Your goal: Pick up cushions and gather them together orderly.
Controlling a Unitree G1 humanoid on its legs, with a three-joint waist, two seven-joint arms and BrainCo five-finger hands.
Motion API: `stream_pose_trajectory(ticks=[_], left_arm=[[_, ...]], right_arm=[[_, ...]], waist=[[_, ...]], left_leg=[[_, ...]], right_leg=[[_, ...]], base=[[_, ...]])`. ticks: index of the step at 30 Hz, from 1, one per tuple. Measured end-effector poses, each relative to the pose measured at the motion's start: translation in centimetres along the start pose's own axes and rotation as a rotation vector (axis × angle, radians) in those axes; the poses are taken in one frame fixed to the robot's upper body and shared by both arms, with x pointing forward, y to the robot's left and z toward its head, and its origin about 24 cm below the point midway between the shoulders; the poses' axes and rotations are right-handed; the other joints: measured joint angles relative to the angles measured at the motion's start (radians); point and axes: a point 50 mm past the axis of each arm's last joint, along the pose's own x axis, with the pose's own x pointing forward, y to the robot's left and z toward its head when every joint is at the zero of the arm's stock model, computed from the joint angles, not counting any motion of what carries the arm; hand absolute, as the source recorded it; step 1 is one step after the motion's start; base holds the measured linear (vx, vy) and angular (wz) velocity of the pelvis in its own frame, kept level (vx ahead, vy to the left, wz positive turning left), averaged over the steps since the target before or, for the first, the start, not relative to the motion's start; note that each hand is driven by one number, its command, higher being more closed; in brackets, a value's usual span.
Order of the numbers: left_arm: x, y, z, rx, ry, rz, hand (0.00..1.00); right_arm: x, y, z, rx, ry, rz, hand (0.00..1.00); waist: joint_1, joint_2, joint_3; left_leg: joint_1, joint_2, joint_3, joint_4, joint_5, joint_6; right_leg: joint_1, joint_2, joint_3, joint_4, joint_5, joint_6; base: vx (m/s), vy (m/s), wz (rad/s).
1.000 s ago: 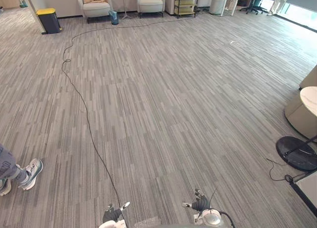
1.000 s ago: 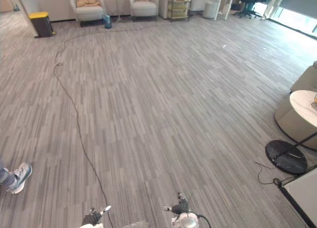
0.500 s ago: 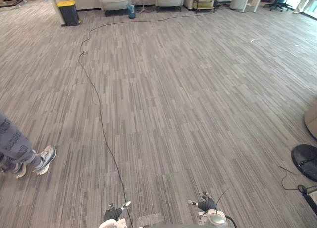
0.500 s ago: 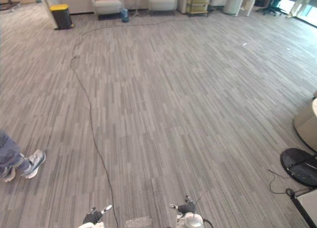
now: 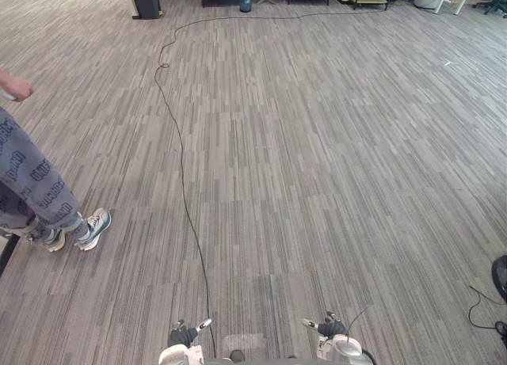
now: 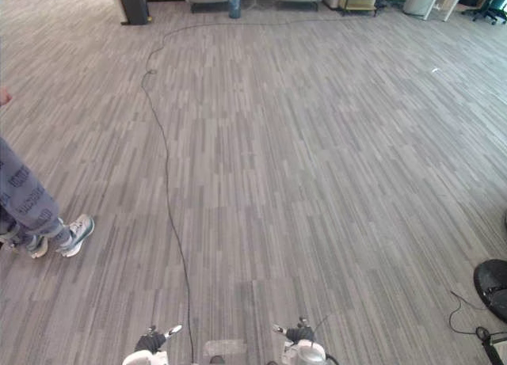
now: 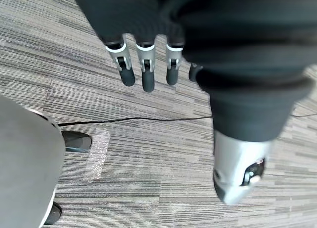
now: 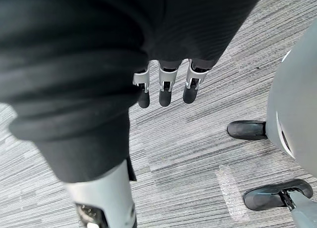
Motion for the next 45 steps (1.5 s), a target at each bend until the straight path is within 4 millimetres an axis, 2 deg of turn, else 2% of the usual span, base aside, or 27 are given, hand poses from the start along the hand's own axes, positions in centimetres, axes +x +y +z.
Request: stream_pose_trajectory(ticks=[12, 15, 16, 17, 18, 19, 20, 21, 23, 25, 26, 27, 28, 29, 30, 31, 32, 33, 34, 35, 36, 37, 40, 41, 42, 44, 45], left_arm=[[0.2, -0.1, 0.4, 0.038, -0.003, -0.009, 0.0], [0.4, 0.3, 1.4, 0.038, -0.029, 0.0, 0.0], [0.5, 0.4, 2.0, 0.033, -0.05, 0.004, 0.0], [0.5, 0.3, 2.6, -0.001, -0.071, 0.012, 0.0], [0.5, 0.4, 3.0, -0.041, -0.083, 0.022, 0.0], [0.4, 0.2, 3.1, -0.059, -0.091, 0.021, 0.0], [0.4, 0.2, 4.1, -0.121, -0.133, 0.03, 0.0], [0.3, 0.2, 4.4, -0.129, -0.145, 0.03, 0.0], [0.3, 0.3, 4.8, -0.136, -0.163, 0.032, 0.0], [0.3, 0.4, 5.2, -0.152, -0.18, 0.032, 0.0], [0.2, 0.4, 5.4, -0.16, -0.191, 0.033, 0.0], [0.2, 0.5, 5.5, -0.162, -0.195, 0.033, 0.0], [0.2, 0.5, 5.7, -0.165, -0.207, 0.032, 0.0], [0.3, 0.7, 5.8, -0.164, -0.209, 0.039, 0.0], [0.3, 0.7, 5.8, -0.166, -0.209, 0.042, 0.0], [0.5, 0.8, 5.9, -0.155, -0.198, 0.042, 0.0], [0.7, 0.8, 5.8, -0.129, -0.18, 0.04, 0.0], [0.8, 0.8, 5.7, -0.116, -0.168, 0.038, 0.0], [0.9, 0.6, 5.5, -0.088, -0.146, 0.029, 0.0], [0.9, 0.3, 5.4, -0.085, -0.142, 0.023, 0.0], [0.9, 0.3, 5.4, -0.082, -0.14, 0.021, 0.0], [0.9, 0.0, 5.5, -0.071, -0.143, 0.012, 0.0], [0.8, -1.0, 5.7, -0.07, -0.146, -0.015, 0.0], [0.8, -1.4, 5.7, -0.071, -0.141, -0.024, 0.0], [0.8, -1.9, 5.5, -0.072, -0.13, -0.038, 0.0], [0.8, -2.2, 5.1, -0.043, -0.118, -0.052, 0.0], [0.8, -2.3, 4.9, -0.02, -0.11, -0.058, 0.0]], right_arm=[[0.1, -0.6, 0.4, 0.058, -0.007, -0.031, 0.0], [0.2, -0.5, 1.0, 0.068, -0.03, -0.028, 0.0], [0.1, -0.2, 1.3, 0.077, -0.042, -0.025, 0.0], [0.1, -0.2, 1.6, 0.089, -0.056, -0.026, 0.0], [0.2, -0.7, 2.1, 0.087, -0.08, -0.035, 0.0], [0.1, -0.7, 2.3, 0.091, -0.089, -0.035, 0.0], [0.1, -0.7, 2.3, 0.099, -0.089, -0.037, 0.0], [0.1, -0.8, 2.3, 0.093, -0.09, -0.039, 0.0], [0.1, -1.0, 2.4, 0.076, -0.094, -0.043, 0.0], [0.1, -1.0, 2.2, 0.073, -0.088, -0.044, 0.0], [0.1, -1.1, 2.0, 0.078, -0.078, -0.052, 0.0], [0.1, -1.1, 1.9, 0.08, -0.075, -0.055, 0.0], [0.0, -1.4, 1.2, 0.09, -0.055, -0.068, 0.0], [-0.2, -0.9, 0.7, 0.12, -0.041, -0.062, 0.0], [-0.2, -0.9, 0.6, 0.116, -0.037, -0.057, 0.0], [-0.2, -1.0, 0.5, 0.122, -0.032, -0.061, 0.0], [-0.2, -1.2, 0.6, 0.13, -0.039, -0.065, 0.0], [-0.2, -1.2, 0.7, 0.132, -0.046, -0.066, 0.0], [-0.3, -1.4, 0.9, 0.134, -0.065, -0.061, 0.0], [-0.4, -1.5, 1.3, 0.137, -0.093, -0.059, 0.0], [-0.4, -1.4, 1.4, 0.137, -0.099, -0.056, 0.0], [-0.4, -1.4, 1.7, 0.142, -0.111, -0.055, 0.0], [-0.5, -1.4, 2.7, 0.159, -0.157, -0.053, 0.0], [-0.5, -1.6, 3.0, 0.169, -0.17, -0.059, 0.0], [-0.3, -2.0, 3.3, 0.163, -0.171, -0.067, 0.0], [-0.2, -2.4, 3.2, 0.149, -0.164, -0.073, 0.0], [-0.2, -2.5, 2.7, 0.142, -0.142, -0.075, 0.0]], waist=[[-0.007, -0.001, 0.019], [-0.005, -0.015, 0.041], [-0.005, -0.022, 0.057], [0.001, -0.018, 0.077], [0.008, 0.001, 0.095], [0.008, 0.004, 0.104], [0.02, -0.002, 0.126], [0.026, 0.0, 0.128], [0.031, -0.001, 0.133], [0.034, -0.009, 0.134], [0.043, -0.014, 0.13], [0.047, -0.014, 0.129], [0.063, -0.023, 0.12], [0.063, -0.057, 0.103], [0.064, -0.065, 0.099], [0.069, -0.073, 0.1], [0.066, -0.074, 0.103], [0.063, -0.075, 0.105], [0.058, -0.071, 0.119], [0.056, -0.058, 0.128], [0.056, -0.059, 0.127], [0.046, -0.062, 0.126], [0.016, -0.061, 0.127], [0.005, -0.061, 0.127], [0.001, -0.056, 0.129], [-0.013, -0.054, 0.13], [-0.021, -0.048, 0.13]], left_leg=[[-0.022, -0.006, -0.041, 0.0, 0.015, 0.007], [-0.085, -0.003, -0.044, 0.069, -0.023, -0.004], [-0.131, 0.001, -0.041, 0.155, -0.064, -0.005], [-0.203, 0.024, -0.037, 0.325, -0.143, 0.001], [-0.29, 0.07, -0.013, 0.534, -0.214, 0.0], [-0.338, 0.09, 0.003, 0.645, -0.224, -0.001], [-0.443, 0.159, 0.05, 0.868, -0.24, 0.016], [-0.467, 0.183, 0.065, 0.896, -0.249, 0.011], [-0.529, 0.234, 0.094, 0.864, -0.256, -0.005], [-0.566, 0.237, 0.106, 0.779, -0.248, -0.007], [-0.587, 0.232, 0.12, 0.691, -0.217, -0.019], [-0.593, 0.23, 0.119, 0.671, -0.186, -0.017], [-0.586, 0.208, 0.136, 0.692, -0.136, 0.016], [-0.587, 0.185, 0.168, 0.722, -0.194, 0.037], [-0.586, 0.181, 0.174, 0.732, -0.208, 0.047], [-0.556, 0.17, 0.191, 0.753, -0.25, 0.061], [-0.493, 0.155, 0.196, 0.745, -0.279, 0.075], [-0.465, 0.149, 0.194, 0.738, -0.287, 0.079], [-0.364, 0.142, 0.193, 0.701, -0.318, 0.079], [-0.252, 0.139, 0.189, 0.635, -0.36, 0.053], [-0.225, 0.138, 0.19, 0.621, -0.363, 0.052], [-0.148, 0.131, 0.188, 0.561, -0.375, 0.043], [-0.048, 0.125, 0.174, 0.484, -0.394, 0.01], [-0.015, 0.122, 0.165, 0.452, -0.4, -0.001], [0.066, 0.118, 0.155, 0.369, -0.399, -0.004], [0.123, 0.116, 0.12, 0.327, -0.398, -0.006], [0.164, 0.12, 0.075, 0.321, -0.401, -0.02]], right_leg=[[-0.008, -0.009, -0.033, 0.024, -0.014, 0.006], [-0.09, -0.029, -0.034, 0.14, -0.073, -0.001], [-0.103, -0.038, -0.038, 0.168, -0.088, -0.004], [-0.112, -0.035, -0.047, 0.203, -0.117, -0.01], [-0.109, -0.02, -0.049, 0.223, -0.153, -0.028], [-0.105, -0.014, -0.052, 0.232, -0.164, -0.029], [-0.085, -0.004, -0.057, 0.239, -0.183, -0.038], [-0.073, -0.001, -0.057, 0.237, -0.187, -0.036], [-0.041, -0.008, -0.058, 0.23, -0.214, -0.017], [-0.019, -0.033, -0.052, 0.221, -0.235, 0.012], [-0.007, -0.057, -0.043, 0.215, -0.252, 0.04], [-0.004, -0.065, -0.039, 0.214, -0.258, 0.05], [0.01, -0.097, -0.021, 0.216, -0.274, 0.075], [0.006, -0.135, -0.013, 0.23, -0.253, 0.11], [0.001, -0.145, -0.006, 0.245, -0.249, 0.112], [-0.033, -0.177, 0.031, 0.37, -0.231, 0.121], [-0.102, -0.207, 0.079, 0.602, -0.17, 0.112], [-0.129, -0.212, 0.093, 0.687, -0.154, 0.105], [-0.191, -0.206, 0.123, 0.917, -0.138, 0.084], [-0.267, -0.175, 0.123, 1.103, -0.149, 0.072], [-0.292, -0.169, 0.116, 1.134, -0.156, 0.061], [-0.377, -0.149, 0.062, 1.17, -0.173, 0.04], [-0.528, -0.136, -0.059, 1.044, -0.195, 0.034], [-0.57, -0.13, -0.092, 0.947, -0.191, 0.033], [-0.611, -0.088, -0.119, 0.709, -0.152, 0.004], [-0.615, -0.049, -0.101, 0.539, -0.089, -0.015], [-0.606, -0.024, -0.067, 0.484, 0.057, -0.128]], base=[[-0.05, -0.01, 0.1], [-0.02, -0.01, 0.09], [0.02, -0.033, 0.11], [0.02, -0.042, 0.1], [0.01, -0.029, 0.12], [0.04, 0.01, 0.06], [0.07, 0.026, 0.01], [0.16, 0.037, -0.06], [0.25, 0.082, 0.0], [0.36, 0.198, -0.07], [0.42, 0.253, -0.18], [0.5, 0.308, -0.33], [0.59, 0.311, -0.23], [0.61, 0.317, -0.19], [0.64, 0.321, -0.08], [0.72, 0.399, -0.11], [0.7, 0.373, -0.08], [0.65, 0.269, -0.08], [0.5, 0.111, -0.17], [0.4, 0.073, -0.21], [0.48, 0.051, -0.11], [0.47, 0.024, 0.09], [0.51, 0.017, 0.21], [0.6, -0.026, 0.38], [0.73, -0.04, 0.41], [0.63, -0.077, 0.63], [0.94, -0.151, 0.71]])
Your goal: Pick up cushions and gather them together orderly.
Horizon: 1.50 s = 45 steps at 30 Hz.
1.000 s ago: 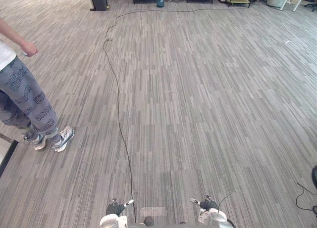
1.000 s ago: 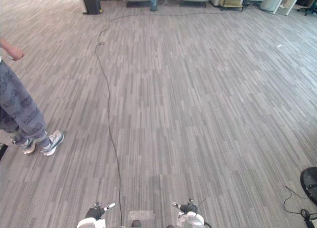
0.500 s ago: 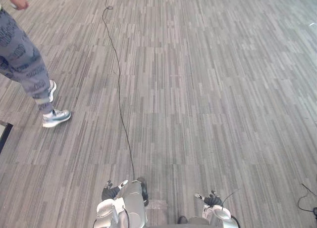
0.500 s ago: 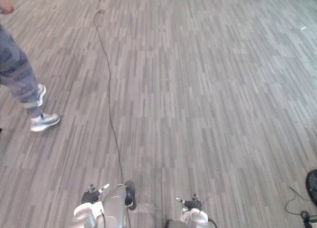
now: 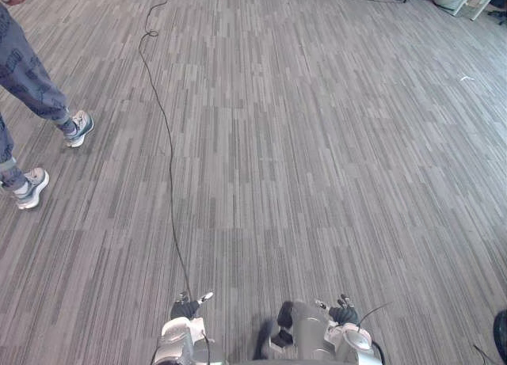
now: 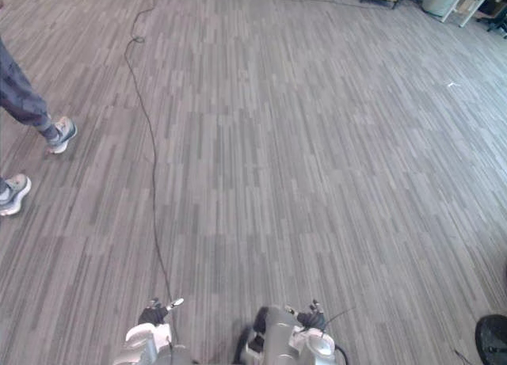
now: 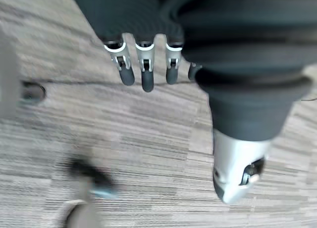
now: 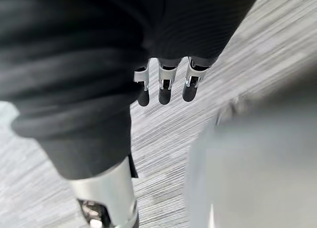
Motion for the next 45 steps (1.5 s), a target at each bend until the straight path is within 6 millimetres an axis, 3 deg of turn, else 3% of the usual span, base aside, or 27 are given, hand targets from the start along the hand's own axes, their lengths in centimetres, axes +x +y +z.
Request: stream_pose_trajectory(ticks=[1, 2, 4, 5, 6, 8, 11, 15, 16, 17, 18, 20, 21, 22, 23, 24, 25, 27, 30, 33, 34, 35, 37, 38, 39, 42, 45], left_arm=[[-0.1, -0.5, -0.4, -0.004, 0.015, -0.011, 0.0], [-0.1, -0.7, -0.3, -0.001, 0.013, -0.015, 0.0], [-0.3, -1.2, -0.8, -0.016, 0.026, -0.024, 0.0], [-0.4, -1.0, -1.0, -0.022, 0.026, -0.018, 0.0], [-0.4, -0.8, -0.9, -0.031, 0.019, -0.013, 0.0], [-0.3, 0.1, 0.3, -0.064, -0.032, 0.015, 0.0], [-0.4, 1.3, 1.1, -0.105, -0.084, 0.05, 0.0], [-0.6, 1.8, 1.0, -0.179, -0.1, 0.074, 0.0], [-0.7, 2.0, 1.2, -0.208, -0.114, 0.079, 0.0], [-0.6, 2.2, 1.5, -0.2, -0.123, 0.085, 0.0], [-0.6, 2.3, 1.5, -0.2, -0.123, 0.086, 0.0], [-0.5, 2.8, 1.4, -0.213, -0.116, 0.102, 0.0], [-0.5, 3.2, 1.2, -0.214, -0.102, 0.113, 0.0], [-0.5, 3.2, 0.4, -0.211, -0.065, 0.118, 0.0], [-0.5, 3.2, 0.2, -0.205, -0.054, 0.117, 0.0], [-0.4, 3.1, -0.2, -0.188, -0.028, 0.113, 0.0], [-0.4, 2.7, -0.4, -0.182, -0.014, 0.105, 0.0], [-0.3, 2.5, -0.4, -0.174, -0.007, 0.099, 0.0], [0.0, 1.7, 0.1, -0.153, -0.003, 0.071, 0.0], [-0.1, 0.9, -0.2, -0.108, 0.005, 0.035, 0.0], [-0.1, 0.8, -0.4, -0.095, 0.01, 0.028, 0.0], [-0.2, 0.7, -0.7, -0.085, 0.018, 0.021, 0.0], [-0.2, 0.7, -0.7, -0.07, 0.018, 0.018, 0.0], [-0.2, 0.5, -0.5, -0.086, 0.015, 0.015, 0.0], [-0.2, 0.5, -0.7, -0.104, 0.021, 0.021, 0.0], [-0.3, 0.8, -0.3, -0.114, -0.011, 0.03, 0.0], [-0.5, 1.5, 0.6, -0.12, -0.073, 0.046, 0.0]], right_arm=[[0.5, -0.8, 1.1, -0.014, -0.02, -0.019, 0.0], [0.6, -0.8, 1.2, -0.013, -0.022, -0.022, 0.0], [0.7, -1.2, 1.2, -0.023, -0.012, -0.033, 0.0], [0.7, -1.1, 1.2, -0.031, -0.011, -0.028, 0.0], [0.7, -0.8, 1.1, -0.038, -0.011, -0.019, 0.0], [0.5, 1.3, 1.0, -0.041, -0.003, 0.036, 0.0], [0.0, 3.1, 0.0, -0.054, 0.029, 0.087, 0.0], [-0.2, 3.0, -0.6, -0.072, 0.045, 0.076, 0.0], [-0.2, 3.1, -0.7, -0.084, 0.05, 0.079, 0.0], [-0.2, 3.4, -0.7, -0.108, 0.056, 0.098, 0.0], [-0.2, 3.6, -0.6, -0.106, 0.051, 0.101, 0.0], [-0.1, 3.6, -0.4, -0.107, 0.044, 0.103, 0.0], [-0.2, 3.6, -0.5, -0.102, 0.045, 0.102, 0.0], [-0.2, 3.5, -0.1, -0.106, 0.024, 0.104, 0.0], [-0.2, 3.5, -0.1, -0.105, 0.016, 0.106, 0.0], [-0.3, 3.1, -0.2, -0.099, 0.008, 0.1, 0.0], [-0.5, 2.9, -0.4, -0.094, 0.004, 0.101, 0.0], [-0.6, 2.9, -0.7, -0.095, 0.013, 0.104, 0.0], [-0.4, 2.6, 0.5, -0.073, -0.032, 0.094, 0.0], [-0.2, 2.3, 0.7, -0.068, -0.029, 0.088, 0.0], [-0.2, 2.2, 0.7, -0.08, -0.029, 0.089, 0.0], [-0.2, 2.3, 0.9, -0.079, -0.032, 0.094, 0.0], [-0.1, 2.3, 1.2, -0.072, -0.045, 0.092, 0.0], [0.0, 2.1, 1.5, -0.068, -0.057, 0.086, 0.0], [0.0, 2.1, 1.6, -0.073, -0.058, 0.086, 0.0], [-0.1, 3.2, 0.7, -0.091, -0.014, 0.116, 0.0], [-0.2, 4.0, 0.1, -0.141, 0.017, 0.148, 0.0]], waist=[[0.011, 0.051, -0.001], [0.011, 0.054, 0.001], [-0.003, 0.083, 0.006], [-0.003, 0.095, 0.004], [0.0, 0.093, 0.007], [0.034, 0.1, 0.02], [0.066, 0.069, 0.028], [0.091, 0.057, 0.031], [0.11, 0.046, 0.027], [0.113, 0.014, 0.005], [0.114, 0.011, 0.003], [0.125, -0.015, -0.004], [0.136, -0.03, -0.01], [0.136, -0.027, -0.008], [0.132, -0.025, -0.006], [0.119, -0.018, -0.003], [0.114, 0.001, -0.001], [0.096, 0.01, 0.004], [0.057, -0.002, 0.008], [0.046, -0.003, 0.006], [0.038, -0.008, 0.003], [0.026, 0.014, -0.01], [0.022, 0.044, -0.023], [0.021, 0.072, -0.007], [0.022, 0.091, 0.002], [0.039, 0.085, 0.018], [0.05, 0.057, 0.025]], left_leg=[[0.008, 0.05, -0.029, 0.029, 0.043, -0.078], [0.006, 0.05, -0.042, 0.042, 0.073, -0.1], [-0.065, 0.065, -0.118, 0.312, 0.309, -0.027], [-0.131, 0.088, -0.135, 0.468, 0.368, -0.027], [-0.192, 0.107, -0.133, 0.603, 0.363, -0.033], [-0.422, 0.16, -0.091, 0.892, 0.207, -0.02], [-0.623, 0.162, -0.022, 0.75, 0.113, 0.005], [-0.76, 0.111, -0.02, 0.405, 0.192, -0.009], [-0.754, 0.09, -0.017, 0.37, 0.316, -0.001], [-0.756, 0.077, 0.027, 0.403, 0.239, 0.007], [-0.755, 0.079, 0.03, 0.411, 0.218, 0.007], [-0.717, 0.079, 0.061, 0.464, 0.169, 0.055], [-0.648, 0.069, 0.099, 0.461, 0.133, 0.078], [-0.543, 0.053, 0.111, 0.424, 0.106, 0.091], [-0.511, 0.045, 0.112, 0.408, 0.103, 0.093], [-0.415, 0.033, 0.117, 0.356, 0.091, 0.092], [-0.315, 0.031, 0.126, 0.275, 0.069, 0.068], [-0.228, 0.029, 0.156, 0.195, 0.052, 0.044], [-0.091, 0.029, 0.214, 0.09, 0.027, -0.002], [0.03, 0.011, 0.255, -0.012, 0.041, -0.032], [0.079, -0.001, 0.253, -0.025, 0.049, -0.052], [0.109, 0.021, 0.226, 0.003, 0.067, -0.087], [0.06, 0.087, 0.168, 0.162, 0.143, -0.149], [-0.022, 0.142, 0.097, 0.409, 0.272, -0.072], [-0.092, 0.173, 0.047, 0.575, 0.366, -0.048], [-0.348, 0.19, -0.057, 0.959, 0.248, -0.051], [-0.576, 0.143, -0.08, 0.793, 0.156, 0.005]], right_leg=[[0.006, 0.013, -0.028, 0.073, -0.06, -0.034], [0.009, 0.005, -0.029, 0.097, -0.083, -0.028], [0.12, 0.003, -0.05, 0.115, -0.162, -0.019], [0.183, 0.021, -0.046, 0.059, -0.181, -0.008], [0.23, 0.042, -0.034, 0.01, -0.203, -0.005], [0.383, 0.092, 0.021, -0.092, -0.257, 0.0], [0.538, 0.075, 0.083, -0.194, -0.288, 0.05], [0.678, -0.001, 0.15, -0.258, -0.364, 0.141], [0.718, -0.034, 0.197, -0.27, -0.398, 0.153], [0.707, -0.062, 0.263, -0.262, -0.367, 0.108], [0.698, -0.06, 0.281, -0.252, -0.351, 0.1], [0.681, -0.076, 0.325, -0.194, -0.274, 0.151], [0.648, -0.1, 0.349, -0.057, -0.236, 0.176], [0.561, -0.101, 0.389, 0.229, -0.195, 0.245], [0.528, -0.101, 0.386, 0.334, -0.186, 0.26], [0.43, -0.099, 0.342, 0.566, -0.188, 0.257], [0.339, -0.092, 0.26, 0.672, -0.216, 0.208], [0.242, -0.098, 0.147, 0.683, -0.248, 0.153], [0.088, -0.11, -0.106, 0.415, -0.272, 0.115], [0.061, -0.059, -0.21, 0.044, -0.173, 0.079], [0.06, -0.04, -0.231, -0.04, -0.12, 0.016], [0.065, -0.021, -0.215, -0.003, -0.032, -0.138], [0.08, 0.012, -0.219, 0.045, -0.119, -0.125], [0.141, 0.06, -0.2, 0.035, -0.166, -0.117], [0.189, 0.091, -0.177, 0.016, -0.182, -0.111], [0.354, 0.142, -0.077, -0.047, -0.242, -0.107], [0.559, 0.143, 0.058, -0.19, -0.268, -0.064]], base=[[0.96, -0.164, 0.5], [0.93, -0.179, 0.25], [0.73, -0.202, 0.32], [0.57, -0.138, 0.16], [0.55, -0.055, -0.22], [0.67, 0.007, -0.45], [0.57, 0.058, -0.5], [0.7, 0.292, -0.57], [0.68, 0.36, -0.73], [0.72, 0.367, -0.72], [0.7, 0.36, -0.57], [0.64, 0.34, -0.59], [0.7, 0.298, -0.96], [0.67, 0.263, -1.01], [0.49, 0.123, -1.02], [0.46, 0.081, -0.97], [0.46, 0.072, -0.98], [0.41, 0.079, -0.75], [0.59, 0.061, -0.49], [0.47, -0.007, -0.18], [0.69, -0.078, -0.08], [0.83, -0.1, -0.14], [0.79, -0.168, -0.24], [0.85, -0.195, -0.45], [0.67, -0.125, -0.61], [0.64, 0.013, -0.95], [0.57, 0.055, -0.92]])
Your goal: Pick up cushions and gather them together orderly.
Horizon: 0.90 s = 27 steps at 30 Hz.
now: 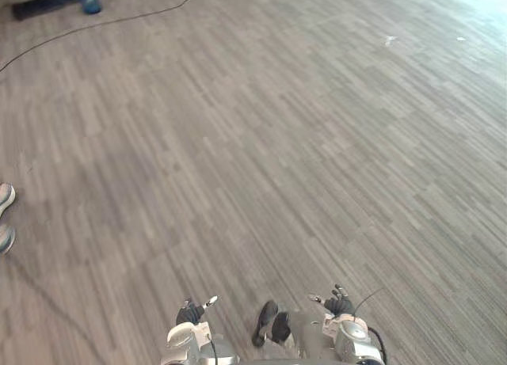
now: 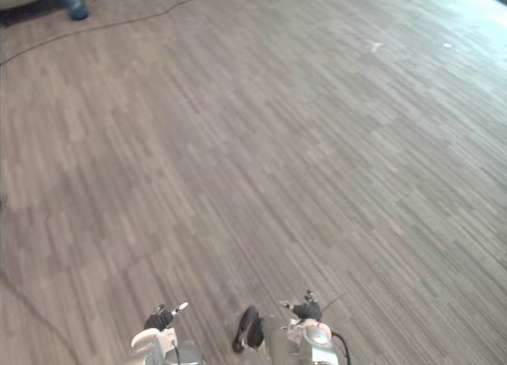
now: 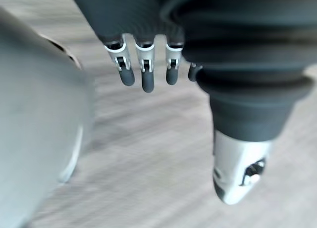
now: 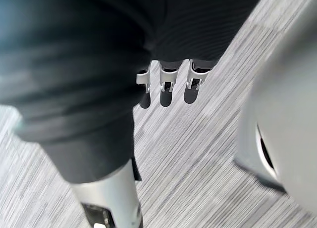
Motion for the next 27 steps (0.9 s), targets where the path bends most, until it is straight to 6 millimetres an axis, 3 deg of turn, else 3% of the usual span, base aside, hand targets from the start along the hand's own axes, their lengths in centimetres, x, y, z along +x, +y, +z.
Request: stream_pose_trajectory(ticks=[2, 3, 4, 6, 7, 8, 9, 10, 11, 13, 14, 15, 17, 18, 20, 21, 22, 23, 24, 25, 26, 27], left_arm=[[-0.2, 0.2, -0.3, -0.01, -0.001, 0.009, 0.0], [-0.4, 0.4, -0.4, -0.055, -0.011, 0.019, 0.0], [-0.5, 0.4, -0.5, -0.076, -0.012, 0.023, 0.0], [-0.5, 0.6, -0.4, -0.094, -0.021, 0.03, 0.0], [-0.3, 1.1, 0.1, -0.082, -0.035, 0.038, 0.0], [-0.2, 1.7, 0.1, -0.073, -0.034, 0.052, 0.0], [-0.2, 1.9, 0.1, -0.067, -0.031, 0.056, 0.0], [-0.1, 2.0, 0.0, -0.056, -0.023, 0.06, 0.0], [0.0, 2.0, -0.3, -0.051, 0.003, 0.069, 0.0], [0.0, 1.9, -1.1, -0.043, 0.049, 0.075, 0.0], [0.0, 1.6, -1.3, -0.037, 0.062, 0.069, 0.0], [0.0, 1.5, -1.4, -0.033, 0.065, 0.064, 0.0], [0.1, 1.3, -1.3, 0.017, 0.067, 0.043, 0.0], [0.2, 1.3, -1.3, 0.031, 0.07, 0.04, 0.0], [0.1, 1.0, -1.8, 0.096, 0.086, 0.011, 0.0], [0.0, 1.0, -2.1, 0.103, 0.093, 0.009, 0.0], [-0.2, 0.8, -2.6, 0.102, 0.11, 0.003, 0.0], [-0.2, 0.5, -2.6, 0.103, 0.107, -0.004, 0.0], [-0.4, 0.2, -2.9, 0.094, 0.114, -0.005, 0.0], [-0.4, 0.2, -2.8, 0.087, 0.111, -0.004, 0.0], [-0.4, 0.1, -2.8, 0.068, 0.114, 0.0, 0.0], [-0.5, 0.0, -2.9, 0.061, 0.118, 0.0, 0.0]], right_arm=[[0.0, 0.1, -0.3, -0.011, 0.017, 0.005, 0.0], [0.0, 0.2, -0.5, -0.015, 0.025, 0.006, 0.0], [-0.1, 0.1, -0.8, -0.019, 0.033, 0.001, 0.0], [-0.2, 0.1, -1.2, -0.027, 0.047, 0.002, 0.0], [-0.3, 0.4, -1.6, -0.049, 0.056, 0.02, 0.0], [-0.3, 0.4, -1.1, -0.042, 0.035, 0.019, 0.0], [-0.2, 0.4, -1.0, -0.04, 0.029, 0.018, 0.0], [-0.2, 0.3, -0.9, -0.043, 0.025, 0.016, 0.0], [-0.2, 0.0, -0.9, -0.056, 0.024, 0.01, 0.0], [-0.4, -0.2, -1.6, -0.07, 0.041, 0.009, 0.0], [-0.5, -0.2, -1.2, -0.071, 0.016, 0.012, 0.0], [-0.4, -0.1, -1.0, -0.068, 0.002, 0.013, 0.0], [-0.3, -0.6, -0.1, -0.061, -0.04, 0.0, 0.0], [-0.2, -0.7, -0.1, -0.057, -0.039, -0.005, 0.0], [0.0, -1.1, 0.4, -0.051, -0.046, -0.018, 0.0], [0.0, -1.1, 0.6, -0.048, -0.049, -0.018, 0.0], [0.1, -1.2, 0.9, -0.052, -0.06, -0.02, 0.0], [0.1, -1.4, 0.8, -0.054, -0.054, -0.024, 0.0], [0.1, -1.7, 0.7, -0.053, -0.051, -0.032, 0.0], [0.1, -1.7, 0.8, -0.051, -0.053, -0.034, 0.0], [0.2, -1.9, 1.1, -0.055, -0.061, -0.036, 0.0], [0.2, -2.0, 1.1, -0.057, -0.06, -0.04, 0.0]], waist=[[0.031, -0.001, -0.002], [0.046, 0.001, -0.007], [0.045, 0.003, -0.009], [0.063, -0.01, -0.022], [0.081, -0.052, -0.038], [0.087, -0.08, -0.059], [0.087, -0.088, -0.059], [0.084, -0.097, -0.055], [0.075, -0.09, -0.044], [0.051, -0.064, -0.025], [0.033, -0.046, -0.031], [0.029, -0.042, -0.033], [0.023, -0.045, -0.032], [0.019, -0.048, -0.032], [-0.027, -0.054, -0.035], [-0.032, -0.051, -0.034], [-0.048, -0.032, -0.04], [-0.052, -0.023, -0.051], [-0.044, 0.006, -0.066], [-0.044, 0.006, -0.066], [-0.041, 0.051, -0.046], [-0.04, 0.061, -0.044]], left_leg=[[-0.067, -0.041, -0.041, -0.196, 0.002, -0.012], [-0.107, -0.072, -0.077, -0.394, 0.032, -0.047], [-0.13, -0.089, -0.09, -0.529, 0.08, -0.048], [-0.116, -0.094, -0.084, -0.543, 0.226, -0.061], [-0.112, -0.096, -0.028, -0.475, 0.159, -0.038], [-0.097, -0.077, 0.039, -0.384, 0.06, -0.001], [-0.077, -0.078, 0.057, -0.367, 0.034, 0.01], [-0.029, -0.085, 0.086, -0.365, -0.001, 0.027], [0.071, -0.104, 0.104, -0.389, -0.055, 0.031], [0.201, -0.109, 0.13, -0.431, -0.089, 0.043], [0.291, -0.113, 0.153, -0.511, -0.107, 0.039], [0.312, -0.113, 0.155, -0.536, -0.116, 0.034], [0.421, -0.131, 0.197, -0.647, -0.127, 0.007], [0.448, -0.139, 0.202, -0.675, -0.126, 0.006], [0.566, -0.191, 0.189, -0.799, -0.133, -0.013], [0.584, -0.194, 0.183, -0.813, -0.137, -0.021], [0.626, -0.18, 0.144, -0.815, -0.148, -0.041], [0.624, -0.165, 0.119, -0.782, -0.149, -0.042], [0.554, -0.113, 0.064, -0.576, -0.124, -0.077], [0.523, -0.096, 0.049, -0.493, -0.105, -0.078], [0.384, -0.03, 0.001, -0.12, 0.125, -0.068], [0.351, -0.012, -0.001, -0.052, 0.208, -0.067]], right_leg=[[0.052, -0.014, 0.089, -0.038, -0.015, 0.03], [0.087, -0.029, 0.162, -0.052, -0.042, 0.062], [0.129, -0.046, 0.203, -0.059, -0.071, 0.093], [0.175, -0.076, 0.282, -0.056, -0.107, 0.122], [0.172, -0.109, 0.335, -0.026, -0.107, 0.139], [0.109, -0.142, 0.386, 0.13, -0.083, 0.183], [0.077, -0.152, 0.396, 0.224, -0.066, 0.211], [0.008, -0.172, 0.395, 0.388, -0.009, 0.261], [-0.09, -0.19, 0.376, 0.649, 0.06, 0.306], [-0.173, -0.199, 0.302, 0.83, 0.039, 0.28], [-0.274, -0.214, 0.193, 0.847, 0.014, 0.241], [-0.303, -0.217, 0.156, 0.837, 0.009, 0.232], [-0.437, -0.228, -0.055, 0.585, 0.011, 0.205], [-0.447, -0.224, -0.085, 0.507, 0.023, 0.198], [-0.468, -0.182, -0.109, 0.124, 0.149, 0.191], [-0.47, -0.175, -0.101, 0.1, 0.175, 0.174], [-0.466, -0.151, -0.073, 0.139, 0.257, 0.075], [-0.472, -0.146, -0.072, 0.178, 0.264, 0.047], [-0.456, -0.138, -0.09, 0.243, 0.173, 0.053], [-0.441, -0.131, -0.094, 0.25, 0.153, 0.055], [-0.353, -0.09, -0.087, 0.233, 0.093, 0.057], [-0.331, -0.077, -0.08, 0.224, 0.082, 0.06]], base=[[0.65, 0.197, -1.47], [0.64, 0.311, -1.42], [0.84, 0.43, -1.42], [0.6, 0.335, -1.2], [0.88, 0.505, -1.61], [1.01, 0.599, -1.39], [0.83, 0.505, -1.11], [0.48, 0.33, -0.8], [0.46, 0.298, -0.68], [0.57, 0.291, -0.5], [0.49, 0.209, -0.44], [0.48, 0.196, -0.49], [0.52, 0.185, -0.38], [0.5, 0.129, -0.1], [0.6, 0.051, 0.33], [0.82, 0.028, 0.61], [0.6, -0.013, 0.49], [0.77, -0.059, 0.5], [0.6, -0.079, 0.22], [0.88, -0.131, -0.05], [0.71, -0.081, -0.22], [0.7, -0.046, -0.41]])
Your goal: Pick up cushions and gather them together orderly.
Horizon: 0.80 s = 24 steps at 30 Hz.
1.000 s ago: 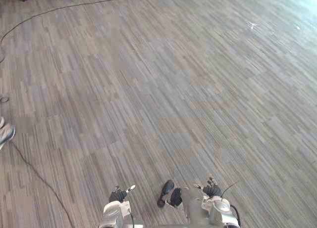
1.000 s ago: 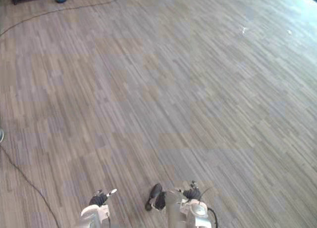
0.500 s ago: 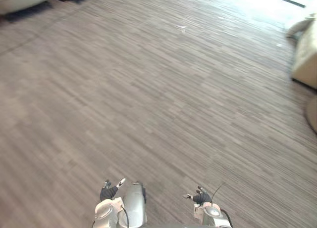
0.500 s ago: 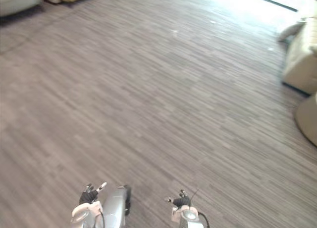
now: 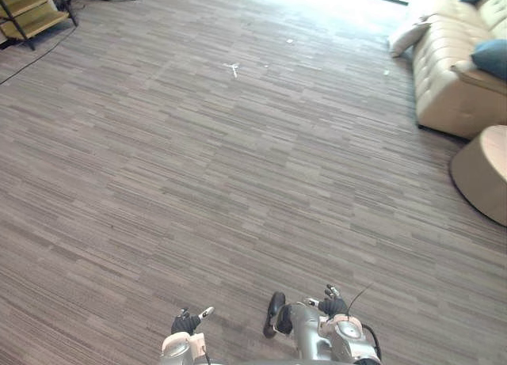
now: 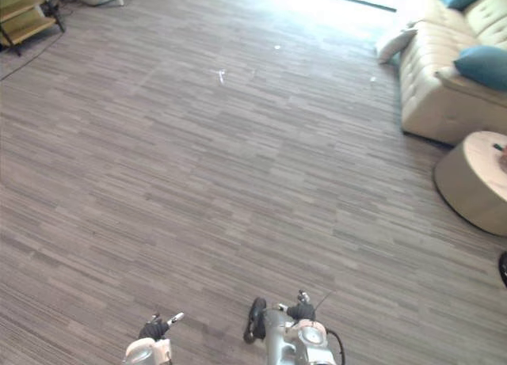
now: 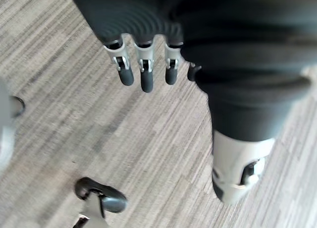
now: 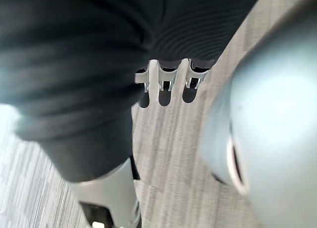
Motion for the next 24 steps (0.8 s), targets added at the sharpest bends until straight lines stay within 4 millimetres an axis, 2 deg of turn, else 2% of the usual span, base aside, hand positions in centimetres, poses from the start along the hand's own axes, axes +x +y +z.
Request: stream_pose_trajectory(ticks=[1, 2, 3, 4, 5, 6, 7, 8, 9, 10, 11, 12, 13, 14, 15, 16, 17, 18, 19, 20, 21, 22, 23, 24], left_arm=[[-0.1, 0.1, -0.4, -0.01, 0.013, 0.005, 0.0], [0.0, 0.5, 0.3, -0.005, -0.02, 0.016, 0.0], [0.0, 0.7, 0.6, -0.001, -0.032, 0.02, 0.0], [0.0, 0.9, 1.1, 0.006, -0.055, 0.023, 0.0], [-0.1, 1.2, 1.8, 0.003, -0.093, 0.029, 0.0], [-0.1, 1.2, 2.0, 0.002, -0.108, 0.028, 0.0], [-0.1, 1.0, 2.4, -0.003, -0.129, 0.023, 0.0], [-0.2, 0.7, 2.4, -0.015, -0.136, 0.016, 0.0], [-0.3, 0.5, 2.3, -0.019, -0.134, 0.013, 0.0], [-0.2, 0.7, 2.6, -0.028, -0.145, 0.012, 0.0], [-0.1, 1.1, 2.7, -0.017, -0.149, 0.02, 0.0], [-0.1, 1.2, 2.5, -0.019, -0.14, 0.024, 0.0], [-0.2, 1.4, 2.2, -0.039, -0.127, 0.033, 0.0], [0.0, 1.7, 2.4, -0.027, -0.129, 0.042, 0.0], [0.0, 1.7, 2.4, -0.025, -0.127, 0.046, 0.0], [0.0, 1.7, 1.9, -0.02, -0.1, 0.05, 0.0], [0.1, 1.5, 1.3, -0.016, -0.071, 0.048, 0.0], [0.0, 1.4, 1.2, -0.015, -0.063, 0.047, 0.0], [0.1, 1.2, 1.1, -0.003, -0.052, 0.037, 0.0], [0.1, 1.1, 1.1, 0.002, -0.053, 0.033, 0.0], [0.1, 0.9, 1.1, 0.01, -0.055, 0.026, 0.0], [0.1, 1.0, 1.1, 0.012, -0.052, 0.027, 0.0], [0.1, 1.1, 0.8, 0.016, -0.038, 0.029, 0.0], [0.1, 1.1, 0.4, 0.024, -0.022, 0.028, 0.0]], right_arm=[[0.0, -0.1, 0.0, -0.002, 0.004, -0.004, 0.0], [-0.1, 0.5, -0.7, 0.008, 0.033, 0.01, 0.0], [-0.2, 0.7, -0.9, 0.011, 0.041, 0.013, 0.0], [-0.3, 1.1, -1.2, 0.018, 0.057, 0.022, 0.0], [-0.5, 1.6, -1.8, 0.031, 0.087, 0.034, 0.0], [-0.5, 1.7, -2.0, 0.024, 0.093, 0.039, 0.0], [-0.5, 1.6, -2.0, 0.027, 0.095, 0.035, 0.0], [-0.5, 1.5, -2.1, 0.031, 0.1, 0.024, 0.0], [-0.5, 1.4, -2.3, 0.03, 0.105, 0.022, 0.0], [-0.6, 1.4, -3.1, 0.004, 0.143, 0.031, 0.0], [-0.7, 1.8, -3.4, 0.0, 0.155, 0.044, 0.0], [-0.7, 1.8, -3.2, 0.007, 0.147, 0.036, 0.0], [-0.7, 1.8, -3.1, 0.005, 0.134, 0.036, 0.0], [-0.7, 1.7, -2.8, 0.004, 0.122, 0.036, 0.0], [-0.7, 1.7, -2.8, 0.004, 0.118, 0.036, 0.0], [-0.7, 1.6, -2.9, 0.002, 0.117, 0.034, 0.0], [-0.9, 1.3, -3.1, 0.002, 0.118, 0.028, 0.0], [-0.8, 1.3, -2.8, 0.005, 0.102, 0.027, 0.0], [-0.8, 1.2, -2.5, 0.008, 0.078, 0.026, 0.0], [-0.8, 1.2, -2.3, 0.011, 0.067, 0.025, 0.0], [-0.9, 1.1, -1.9, 0.02, 0.044, 0.02, 0.0], [-0.9, 1.1, -1.7, 0.024, 0.035, 0.018, 0.0], [-0.7, 0.7, -1.2, 0.029, 0.015, 0.007, 0.0], [-0.7, 0.6, -1.0, 0.038, 0.007, 0.002, 0.0]], waist=[[0.004, 0.016, 0.001], [0.016, -0.004, 0.018], [0.022, -0.01, 0.022], [0.028, -0.039, 0.025], [0.041, -0.058, 0.017], [0.046, -0.068, 0.02], [0.053, -0.071, 0.021], [0.071, -0.066, 0.018], [0.077, -0.056, 0.014], [0.085, -0.076, 0.011], [0.077, -0.099, -0.016], [0.077, -0.099, -0.02], [0.086, -0.111, -0.023], [0.093, -0.129, -0.022], [0.093, -0.13, -0.021], [0.089, -0.123, -0.013], [0.076, -0.11, -0.004], [0.07, -0.098, 0.0], [0.06, -0.088, -0.006], [0.056, -0.088, -0.007], [0.051, -0.089, -0.006], [0.049, -0.089, -0.006], [0.038, -0.089, -0.005], [0.021, -0.088, -0.005]], left_leg=[[-0.064, 0.035, 0.002, 0.133, -0.01, 0.001], [-0.16, 0.046, 0.014, 0.244, -0.093, 0.021], [-0.184, 0.043, 0.016, 0.248, -0.108, 0.025], [-0.249, 0.031, 0.019, 0.229, -0.145, 0.04], [-0.339, 0.013, 0.034, 0.134, -0.192, 0.052], [-0.373, 0.002, 0.037, 0.072, -0.204, 0.057], [-0.422, -0.026, 0.039, -0.092, -0.203, 0.053], [-0.435, -0.059, 0.009, -0.366, -0.149, 0.029], [-0.44, -0.065, -0.012, -0.464, -0.08, 0.015], [-0.419, -0.093, 0.004, -0.455, -0.023, 0.028], [-0.419, -0.106, 0.03, -0.442, -0.06, 0.054], [-0.416, -0.099, 0.04, -0.413, -0.1, 0.06], [-0.398, -0.101, 0.062, -0.378, -0.152, 0.084], [-0.345, -0.11, 0.113, -0.376, -0.188, 0.11], [-0.321, -0.116, 0.125, -0.378, -0.2, 0.115], [-0.241, -0.131, 0.126, -0.401, -0.231, 0.125], [-0.13, -0.146, 0.126, -0.454, -0.258, 0.126], [-0.097, -0.148, 0.124, -0.477, -0.27, 0.124], [-0.022, -0.155, 0.123, -0.537, -0.284, 0.117], [0.006, -0.156, 0.123, -0.563, -0.29, 0.115], [0.067, -0.156, 0.122, -0.613, -0.305, 0.107], [0.082, -0.156, 0.122, -0.627, -0.308, 0.102], [0.119, -0.157, 0.125, -0.665, -0.306, 0.089], [0.182, -0.16, 0.125, -0.726, -0.306, 0.087]], right_leg=[[0.057, 0.024, 0.019, -0.024, -0.023, -0.001], [0.183, 0.028, 0.061, -0.08, -0.059, 0.011], [0.217, 0.025, 0.069, -0.1, -0.064, 0.014], [0.284, 0.015, 0.089, -0.153, -0.075, 0.02], [0.36, -0.01, 0.117, -0.217, -0.082, 0.052], [0.385, -0.023, 0.129, -0.241, -0.084, 0.066], [0.428, -0.048, 0.155, -0.269, -0.096, 0.089], [0.46, -0.078, 0.198, -0.268, -0.131, 0.132], [0.474, -0.082, 0.219, -0.267, -0.149, 0.147], [0.503, -0.115, 0.27, -0.267, -0.171, 0.173], [0.49, -0.135, 0.306, -0.261, -0.122, 0.133], [0.477, -0.139, 0.33, -0.241, -0.083, 0.135], [0.465, -0.157, 0.358, -0.174, -0.055, 0.18], [0.388, -0.19, 0.393, 0.024, -0.023, 0.226], [0.345, -0.197, 0.404, 0.118, 0.01, 0.241], [0.274, -0.199, 0.414, 0.334, 0.033, 0.273], [0.207, -0.194, 0.379, 0.519, 0.015, 0.254], [0.182, -0.189, 0.36, 0.56, 0.004, 0.246], [0.106, -0.184, 0.273, 0.608, -0.021, 0.216], [0.076, -0.185, 0.227, 0.602, -0.03, 0.203], [-0.009, -0.185, 0.119, 0.534, -0.053, 0.184], [-0.035, -0.185, 0.091, 0.497, -0.055, 0.18], [-0.079, -0.181, 0.024, 0.368, -0.056, 0.162], [-0.099, -0.166, -0.038, 0.173, -0.026, 0.14]], base=[[0.72, 0.077, -0.49], [0.72, 0.083, -0.46], [0.84, 0.101, -0.39], [0.66, 0.099, -0.39], [0.65, 0.12, -0.45], [0.63, 0.171, -0.61], [0.77, 0.3, -0.79], [0.64, 0.268, -0.88], [0.68, 0.334, -0.89], [0.54, 0.272, -0.48], [0.68, 0.339, -0.48], [0.67, 0.36, -0.47], [0.65, 0.373, -0.71], [0.73, 0.417, -0.63], [0.66, 0.322, -0.55], [0.6, 0.241, -0.44], [0.46, 0.149, -0.37], [0.44, 0.105, -0.22], [0.34, 0.067, -0.07], [0.51, 0.057, -0.01], [0.42, 0.027, 0.03], [0.52, 0.015, 0.07], [0.47, -0.005, 0.17], [0.5, -0.02, 0.22]])
